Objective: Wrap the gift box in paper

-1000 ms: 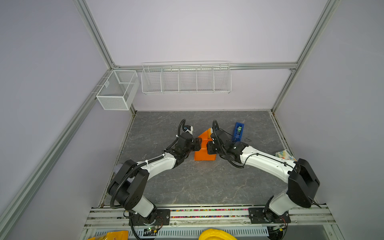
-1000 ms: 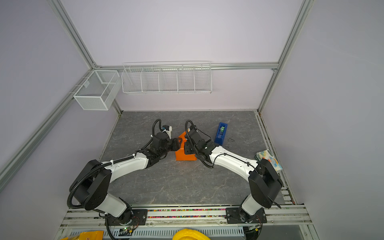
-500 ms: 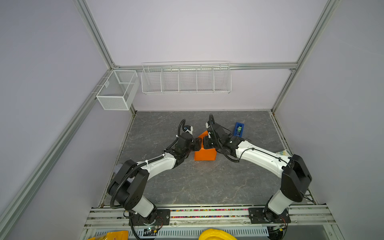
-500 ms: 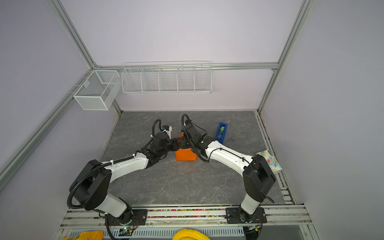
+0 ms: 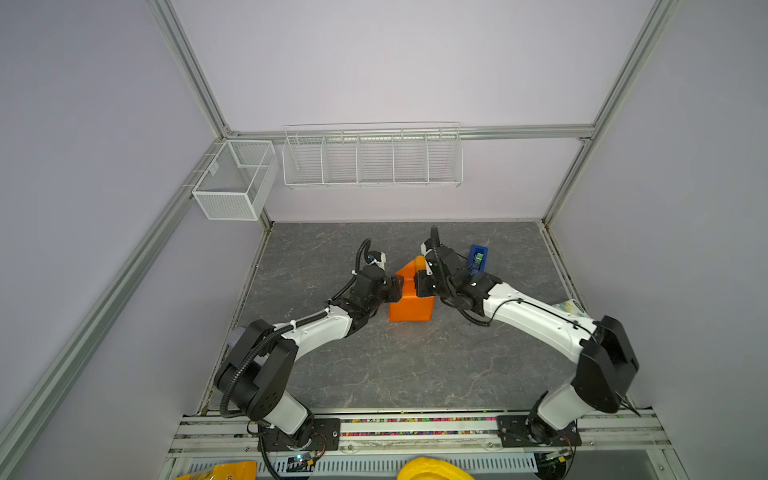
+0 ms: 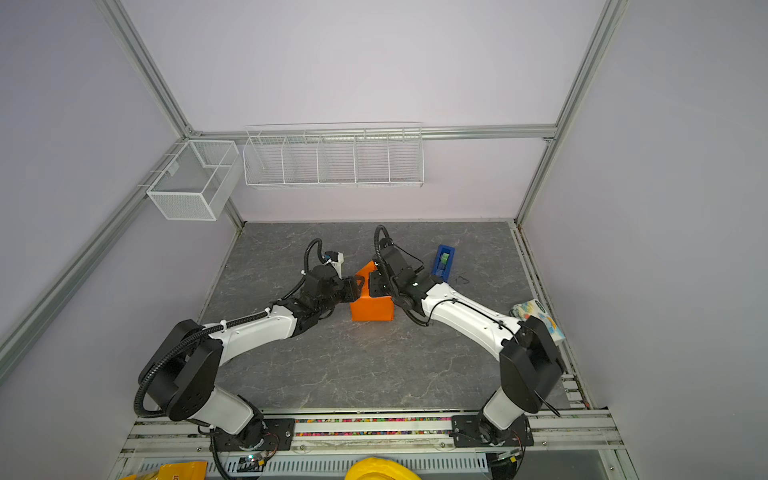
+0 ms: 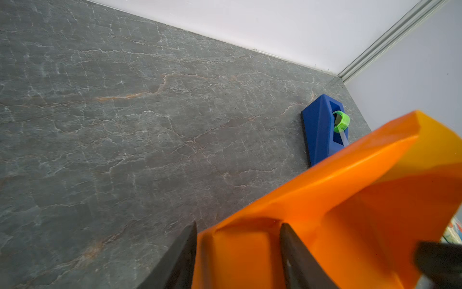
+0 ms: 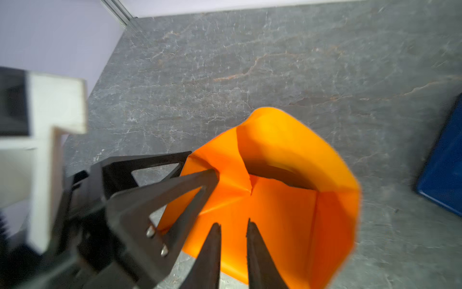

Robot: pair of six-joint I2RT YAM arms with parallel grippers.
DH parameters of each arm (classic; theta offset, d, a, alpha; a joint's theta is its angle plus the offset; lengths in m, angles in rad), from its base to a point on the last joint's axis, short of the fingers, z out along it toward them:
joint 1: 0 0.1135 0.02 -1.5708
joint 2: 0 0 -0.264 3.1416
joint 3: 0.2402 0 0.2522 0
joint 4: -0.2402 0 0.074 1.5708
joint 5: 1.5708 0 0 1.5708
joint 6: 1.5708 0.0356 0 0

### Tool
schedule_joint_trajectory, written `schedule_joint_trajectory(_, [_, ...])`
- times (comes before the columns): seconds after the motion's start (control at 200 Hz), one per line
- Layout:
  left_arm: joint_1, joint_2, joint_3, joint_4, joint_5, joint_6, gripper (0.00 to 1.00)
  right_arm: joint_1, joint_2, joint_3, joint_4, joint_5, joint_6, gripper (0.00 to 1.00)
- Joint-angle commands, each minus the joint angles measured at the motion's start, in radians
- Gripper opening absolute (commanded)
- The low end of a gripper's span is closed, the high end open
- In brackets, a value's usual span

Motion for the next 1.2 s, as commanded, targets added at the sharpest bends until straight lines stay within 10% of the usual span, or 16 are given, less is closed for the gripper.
schedule_joint_trajectory(0.0, [-0.003,0.013,-0.027,-0.080,0.002,-0.002,0.53,-0.056,-0.103,-0.080,0.027,0.030,0.010,0.28])
schedule_joint_trajectory(0.46, [-0.003,0.015,-0.022,-0.085,0.009,-0.007,0.53,-0.171,-0.043,-0.250,0.301,-0.038,0.059,0.63])
schedule_joint_trajectory(1.195, [-0.003,0.012,-0.026,-0.083,0.013,-0.010,0.53,-0.170,0.073,-0.254,0.344,-0.052,0.077,0.65])
